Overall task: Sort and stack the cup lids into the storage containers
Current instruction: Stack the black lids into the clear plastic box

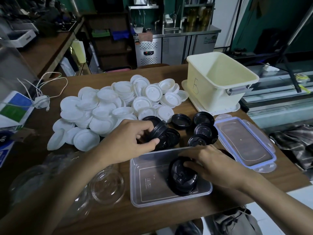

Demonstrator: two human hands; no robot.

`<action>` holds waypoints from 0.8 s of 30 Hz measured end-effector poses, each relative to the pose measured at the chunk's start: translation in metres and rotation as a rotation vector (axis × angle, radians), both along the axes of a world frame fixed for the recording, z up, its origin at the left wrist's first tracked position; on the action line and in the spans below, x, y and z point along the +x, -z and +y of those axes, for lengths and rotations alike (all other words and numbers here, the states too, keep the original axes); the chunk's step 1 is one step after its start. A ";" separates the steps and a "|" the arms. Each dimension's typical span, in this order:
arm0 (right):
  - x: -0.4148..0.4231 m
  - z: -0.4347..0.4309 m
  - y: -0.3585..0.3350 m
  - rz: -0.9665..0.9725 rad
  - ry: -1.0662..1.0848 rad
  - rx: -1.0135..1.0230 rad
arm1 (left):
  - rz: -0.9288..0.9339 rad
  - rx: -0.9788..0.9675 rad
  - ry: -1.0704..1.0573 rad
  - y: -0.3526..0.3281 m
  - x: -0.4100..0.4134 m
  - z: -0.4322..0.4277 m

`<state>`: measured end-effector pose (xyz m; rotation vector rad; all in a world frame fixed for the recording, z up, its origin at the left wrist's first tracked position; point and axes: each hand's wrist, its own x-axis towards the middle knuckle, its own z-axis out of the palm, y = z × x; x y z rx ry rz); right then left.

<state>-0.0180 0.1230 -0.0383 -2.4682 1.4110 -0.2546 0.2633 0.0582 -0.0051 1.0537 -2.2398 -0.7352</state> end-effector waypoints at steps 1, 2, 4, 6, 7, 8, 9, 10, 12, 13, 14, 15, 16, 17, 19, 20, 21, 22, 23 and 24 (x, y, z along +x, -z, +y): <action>0.000 -0.001 -0.002 -0.042 -0.002 0.053 | -0.003 0.007 0.002 -0.001 0.000 0.000; 0.000 -0.001 -0.004 -0.077 -0.003 0.104 | -0.004 0.013 0.002 -0.001 0.001 0.000; 0.000 -0.002 -0.006 -0.093 0.000 0.155 | -0.003 0.011 0.002 -0.002 0.001 0.000; 0.000 -0.001 -0.005 -0.041 0.006 0.140 | -0.003 0.009 0.002 -0.003 0.001 0.001; 0.000 0.000 -0.003 -0.002 0.007 0.111 | -0.003 0.011 0.005 -0.003 0.000 0.002; 0.002 0.001 -0.002 0.034 0.008 0.077 | -0.004 0.015 0.008 -0.003 0.000 0.003; 0.003 0.001 -0.001 0.060 0.009 0.043 | -0.005 0.020 0.012 -0.003 -0.001 0.003; 0.004 0.001 0.002 0.080 0.003 0.011 | -0.005 0.028 0.019 -0.003 -0.001 0.003; 0.004 0.000 0.009 0.127 -0.016 -0.016 | -0.005 0.048 0.034 -0.002 -0.002 0.004; 0.004 -0.001 0.013 0.156 -0.025 -0.011 | -0.011 0.056 0.039 -0.001 -0.002 0.004; 0.004 -0.002 0.017 0.185 -0.037 -0.009 | -0.020 0.062 0.041 0.000 -0.002 0.004; 0.003 -0.002 0.020 0.205 -0.045 -0.013 | -0.027 0.067 0.040 0.001 -0.001 0.004; 0.002 -0.002 0.021 0.215 -0.050 -0.020 | -0.029 0.072 0.043 0.001 -0.001 0.004; 0.002 -0.001 0.021 0.217 -0.052 -0.028 | -0.030 0.077 0.048 0.002 -0.001 0.004; 0.001 0.001 0.019 0.193 -0.037 -0.047 | -0.028 0.099 0.064 0.002 -0.001 0.005; -0.001 0.001 0.019 0.176 -0.028 -0.058 | -0.025 0.113 0.068 0.003 -0.001 0.005; -0.002 0.002 0.020 0.172 -0.019 -0.064 | -0.021 0.124 0.071 0.003 -0.001 0.005; -0.003 0.001 0.022 0.181 -0.019 -0.071 | -0.017 0.136 0.074 0.003 -0.001 0.006; -0.003 0.000 0.024 0.203 -0.023 -0.076 | -0.011 0.152 0.080 0.004 -0.001 0.006; -0.002 -0.002 0.026 0.227 -0.032 -0.075 | -0.001 0.172 0.087 0.004 -0.002 0.007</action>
